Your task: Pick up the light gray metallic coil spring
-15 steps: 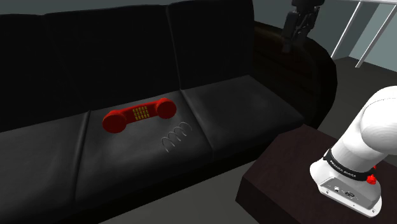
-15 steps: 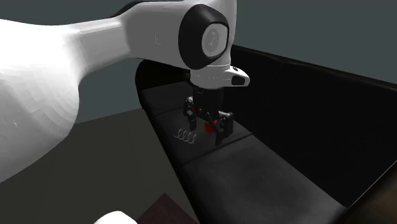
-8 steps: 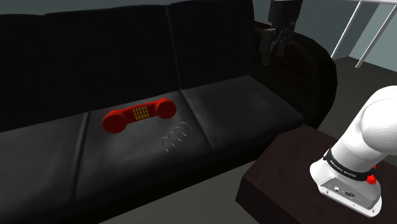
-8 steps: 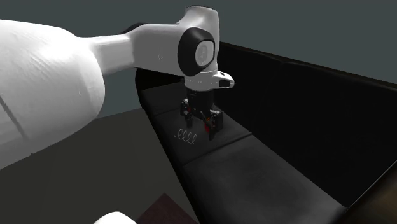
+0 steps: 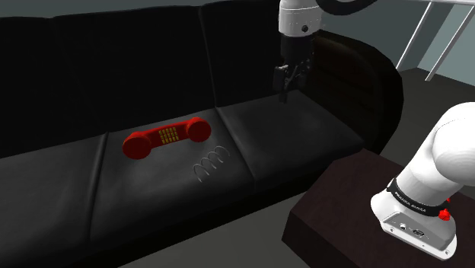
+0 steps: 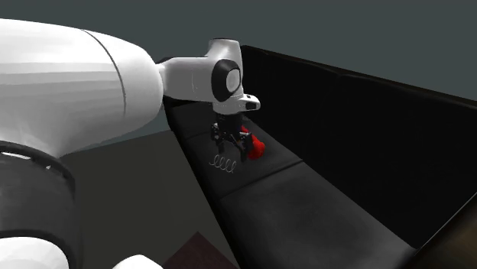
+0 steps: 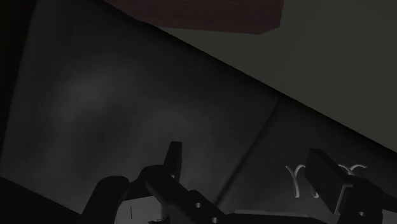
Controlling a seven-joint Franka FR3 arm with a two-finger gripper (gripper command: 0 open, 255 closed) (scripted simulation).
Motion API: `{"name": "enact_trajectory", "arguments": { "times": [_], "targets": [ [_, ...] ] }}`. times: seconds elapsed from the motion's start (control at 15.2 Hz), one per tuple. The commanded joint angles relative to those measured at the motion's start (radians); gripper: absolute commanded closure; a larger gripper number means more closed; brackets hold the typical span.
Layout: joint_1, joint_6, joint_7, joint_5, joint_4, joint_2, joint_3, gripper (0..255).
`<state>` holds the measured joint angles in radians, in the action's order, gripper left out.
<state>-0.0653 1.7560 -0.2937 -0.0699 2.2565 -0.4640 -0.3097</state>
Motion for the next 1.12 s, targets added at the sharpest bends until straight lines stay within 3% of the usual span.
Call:
{"name": "enact_trajectory", "arguments": {
  "times": [0.0, 0.59, 1.06],
  "targets": [
    [-0.001, 0.05, -0.032, 0.017, -0.016, 0.068, -0.036, 0],
    [-0.017, 0.187, -0.223, 0.176, -0.163, 0.403, -0.179, 0],
    [-0.092, 0.208, -0.386, 0.375, -0.353, 0.704, -0.214, 0]
  ]
}}
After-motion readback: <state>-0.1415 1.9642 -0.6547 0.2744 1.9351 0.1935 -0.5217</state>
